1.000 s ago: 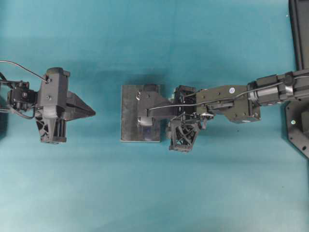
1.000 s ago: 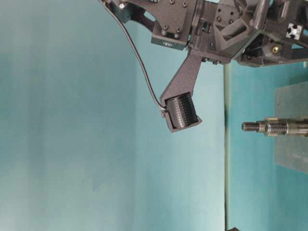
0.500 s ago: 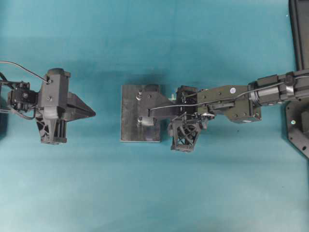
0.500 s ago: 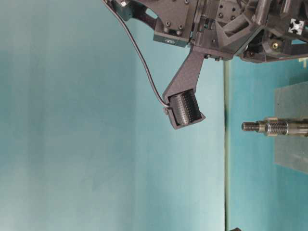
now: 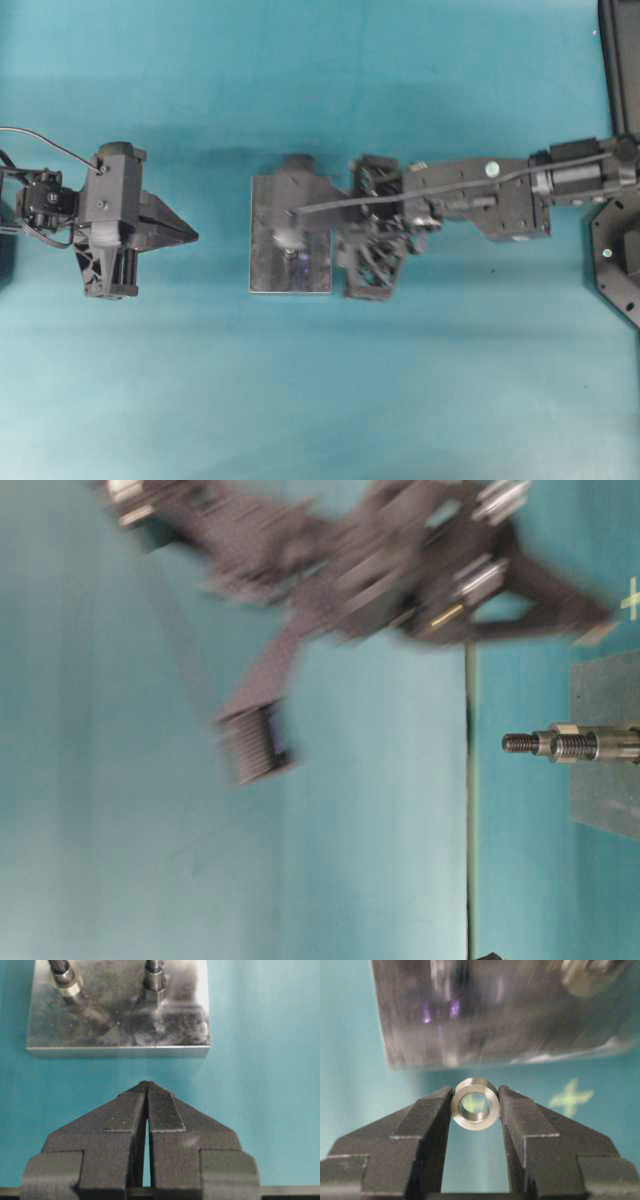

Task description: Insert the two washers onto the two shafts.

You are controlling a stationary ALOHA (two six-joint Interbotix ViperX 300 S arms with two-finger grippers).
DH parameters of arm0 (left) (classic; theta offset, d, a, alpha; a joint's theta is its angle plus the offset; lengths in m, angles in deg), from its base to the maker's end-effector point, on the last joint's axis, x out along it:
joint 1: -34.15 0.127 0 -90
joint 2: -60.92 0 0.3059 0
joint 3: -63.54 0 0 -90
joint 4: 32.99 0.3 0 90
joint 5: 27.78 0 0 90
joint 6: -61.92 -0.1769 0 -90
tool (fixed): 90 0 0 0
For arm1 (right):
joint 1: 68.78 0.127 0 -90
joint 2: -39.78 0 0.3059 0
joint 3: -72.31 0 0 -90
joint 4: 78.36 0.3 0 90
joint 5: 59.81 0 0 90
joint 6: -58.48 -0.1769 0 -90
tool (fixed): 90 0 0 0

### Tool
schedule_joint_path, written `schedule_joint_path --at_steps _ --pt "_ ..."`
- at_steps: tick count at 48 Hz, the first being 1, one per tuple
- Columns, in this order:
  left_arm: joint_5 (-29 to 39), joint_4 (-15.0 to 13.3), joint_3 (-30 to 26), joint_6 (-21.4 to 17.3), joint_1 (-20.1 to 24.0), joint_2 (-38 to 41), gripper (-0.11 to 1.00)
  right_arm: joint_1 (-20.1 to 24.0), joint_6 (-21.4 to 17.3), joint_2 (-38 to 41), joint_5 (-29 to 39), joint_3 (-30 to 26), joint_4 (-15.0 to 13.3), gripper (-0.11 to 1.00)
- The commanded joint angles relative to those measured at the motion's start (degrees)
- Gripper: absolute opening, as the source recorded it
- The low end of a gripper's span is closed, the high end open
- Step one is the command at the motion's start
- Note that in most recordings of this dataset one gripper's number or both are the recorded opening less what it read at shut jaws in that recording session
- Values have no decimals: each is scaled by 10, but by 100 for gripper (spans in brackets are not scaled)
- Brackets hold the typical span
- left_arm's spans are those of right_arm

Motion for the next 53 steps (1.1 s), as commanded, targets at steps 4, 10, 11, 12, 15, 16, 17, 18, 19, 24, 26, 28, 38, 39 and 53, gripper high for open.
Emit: schedule_joint_path --at_steps 4,10,11,12,15,16,17,18,19,24,26,28,38,39,53 --pt "-5 2 -12 1 -1 -3 0 0 16 -5 11 -62 -1 34" --pt "-5 2 -12 1 -1 -3 0 0 26 14 12 -86 2 34" --pt "-5 2 -12 1 -1 -3 0 0 28 17 13 -89 3 34" --pt "-5 2 -12 1 -1 -3 0 1 29 19 14 -92 3 34" --pt "-5 2 -12 1 -1 -3 0 4 33 26 15 -103 4 34" --pt "-5 2 -12 1 -2 -3 0 4 33 28 16 -106 4 34" --pt "-5 2 -11 1 -2 -3 0 5 34 30 18 -108 4 34" --pt "-5 1 -11 1 -1 -3 0 5 35 32 18 -110 4 34" --pt "-5 2 -11 1 -2 -3 0 6 36 33 21 -112 4 34" --pt "-6 2 -11 1 -1 -3 0 8 40 37 27 -115 4 34" --pt "-6 2 -10 1 -2 -3 0 8 40 38 27 -115 5 34" --pt "-7 2 -9 1 -1 -3 0 9 40 39 28 -116 5 34" --pt "-11 2 -6 1 -1 -3 0 9 40 53 25 -115 7 34" --pt "-11 2 -6 1 -1 -3 0 9 40 54 24 -116 7 34" --pt "-12 2 -6 1 -2 -3 0 8 40 77 23 -125 7 34"
